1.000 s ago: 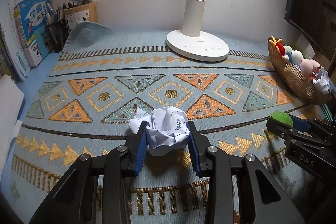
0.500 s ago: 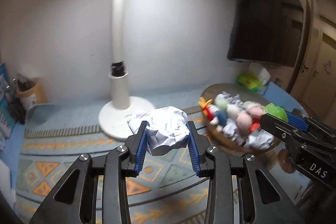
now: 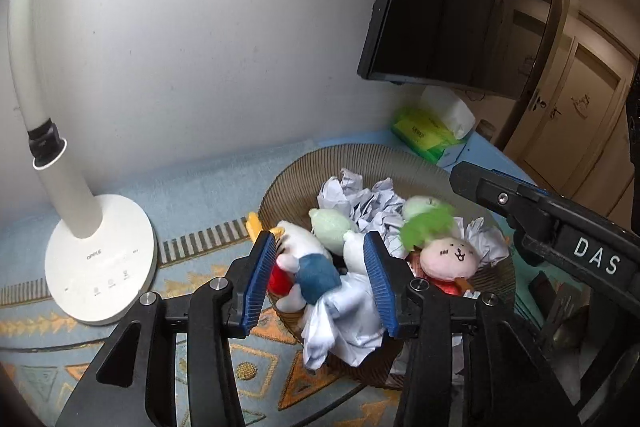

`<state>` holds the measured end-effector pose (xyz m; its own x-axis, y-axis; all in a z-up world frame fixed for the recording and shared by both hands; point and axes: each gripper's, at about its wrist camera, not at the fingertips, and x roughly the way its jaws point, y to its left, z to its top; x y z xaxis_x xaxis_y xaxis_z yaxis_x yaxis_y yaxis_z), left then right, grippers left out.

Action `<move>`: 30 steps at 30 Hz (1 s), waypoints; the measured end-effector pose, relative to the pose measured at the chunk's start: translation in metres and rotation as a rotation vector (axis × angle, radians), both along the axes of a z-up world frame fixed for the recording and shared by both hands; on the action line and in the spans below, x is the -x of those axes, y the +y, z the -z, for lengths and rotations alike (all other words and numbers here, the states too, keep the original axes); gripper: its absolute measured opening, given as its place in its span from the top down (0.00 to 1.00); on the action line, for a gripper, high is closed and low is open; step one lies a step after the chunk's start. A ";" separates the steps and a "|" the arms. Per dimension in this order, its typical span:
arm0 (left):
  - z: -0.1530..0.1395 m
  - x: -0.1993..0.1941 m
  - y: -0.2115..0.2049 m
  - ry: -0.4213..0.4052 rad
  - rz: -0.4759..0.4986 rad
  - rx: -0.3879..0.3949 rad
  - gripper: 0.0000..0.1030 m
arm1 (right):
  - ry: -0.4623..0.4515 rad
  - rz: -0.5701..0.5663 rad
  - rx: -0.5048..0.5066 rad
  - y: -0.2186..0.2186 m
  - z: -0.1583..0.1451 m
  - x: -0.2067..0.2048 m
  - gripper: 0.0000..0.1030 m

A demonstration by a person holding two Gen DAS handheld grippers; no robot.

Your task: Organize objects

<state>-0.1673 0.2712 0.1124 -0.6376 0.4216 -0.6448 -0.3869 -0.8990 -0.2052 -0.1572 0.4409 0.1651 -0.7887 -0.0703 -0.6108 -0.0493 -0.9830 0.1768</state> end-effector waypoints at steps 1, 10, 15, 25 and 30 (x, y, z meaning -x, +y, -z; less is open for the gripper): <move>0.003 -0.001 -0.003 -0.008 -0.002 -0.006 0.58 | -0.010 -0.001 0.018 0.004 0.004 0.001 0.56; 0.000 -0.028 -0.048 -0.004 -0.086 -0.034 0.58 | -0.019 -0.010 0.039 -0.004 0.015 -0.023 0.44; -0.013 -0.064 -0.091 0.057 -0.152 -0.012 0.58 | 0.033 -0.076 0.000 -0.037 0.002 -0.051 0.43; 0.007 -0.136 -0.216 0.037 -0.372 -0.006 0.12 | 0.088 -0.294 -0.102 -0.152 0.014 -0.104 0.35; 0.044 -0.157 -0.260 0.004 -0.557 0.076 0.11 | -0.031 -0.367 -0.134 -0.203 0.066 -0.101 0.35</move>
